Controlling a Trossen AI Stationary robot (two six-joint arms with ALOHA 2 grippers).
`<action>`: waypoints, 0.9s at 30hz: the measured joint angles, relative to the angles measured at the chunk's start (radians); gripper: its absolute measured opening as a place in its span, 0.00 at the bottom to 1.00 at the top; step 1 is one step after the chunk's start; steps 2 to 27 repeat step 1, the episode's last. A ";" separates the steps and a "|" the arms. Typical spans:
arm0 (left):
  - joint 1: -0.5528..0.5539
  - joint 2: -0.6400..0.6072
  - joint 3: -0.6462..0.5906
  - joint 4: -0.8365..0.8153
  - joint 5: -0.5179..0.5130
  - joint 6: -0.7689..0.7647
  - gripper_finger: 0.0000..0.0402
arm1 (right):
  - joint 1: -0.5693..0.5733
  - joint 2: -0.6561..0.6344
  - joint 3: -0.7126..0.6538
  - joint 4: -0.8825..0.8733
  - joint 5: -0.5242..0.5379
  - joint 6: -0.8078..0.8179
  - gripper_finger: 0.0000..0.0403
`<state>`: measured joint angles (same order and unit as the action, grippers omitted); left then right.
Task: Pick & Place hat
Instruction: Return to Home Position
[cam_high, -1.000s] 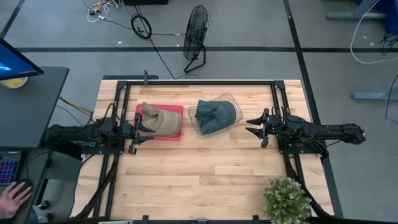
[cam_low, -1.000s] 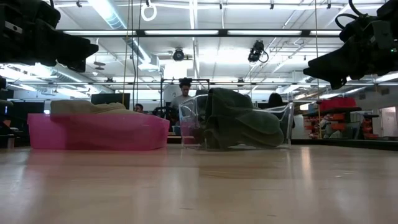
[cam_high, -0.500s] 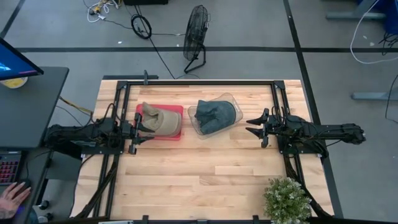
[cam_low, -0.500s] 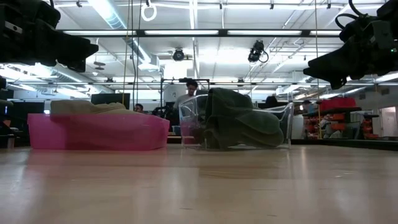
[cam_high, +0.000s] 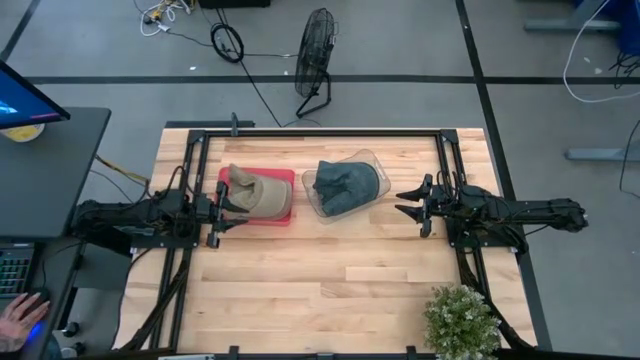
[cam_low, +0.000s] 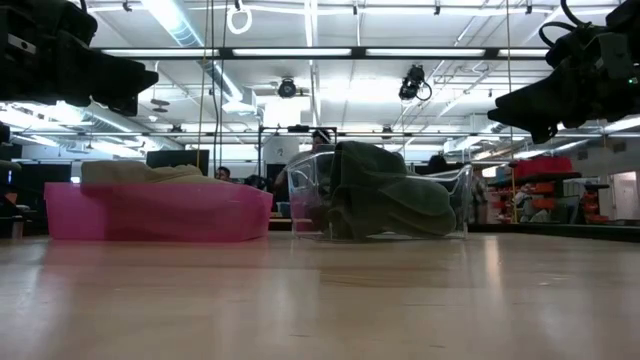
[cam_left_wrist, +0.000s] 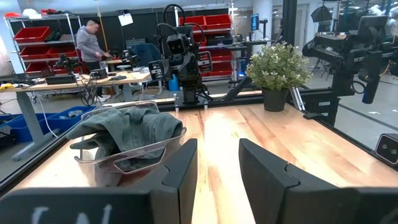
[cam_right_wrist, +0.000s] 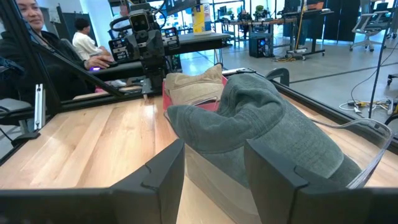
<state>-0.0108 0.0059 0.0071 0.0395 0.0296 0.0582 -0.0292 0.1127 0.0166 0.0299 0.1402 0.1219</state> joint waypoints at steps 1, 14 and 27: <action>0.000 0.000 0.000 0.000 0.000 0.000 0.30 | 0.000 0.000 0.000 0.000 0.000 0.000 0.42; 0.000 0.000 0.000 0.000 0.000 0.000 0.30 | 0.000 0.000 0.000 0.000 0.000 0.000 0.42; 0.000 0.000 0.000 0.000 0.000 0.000 0.30 | 0.000 0.000 0.000 0.000 0.000 0.000 0.42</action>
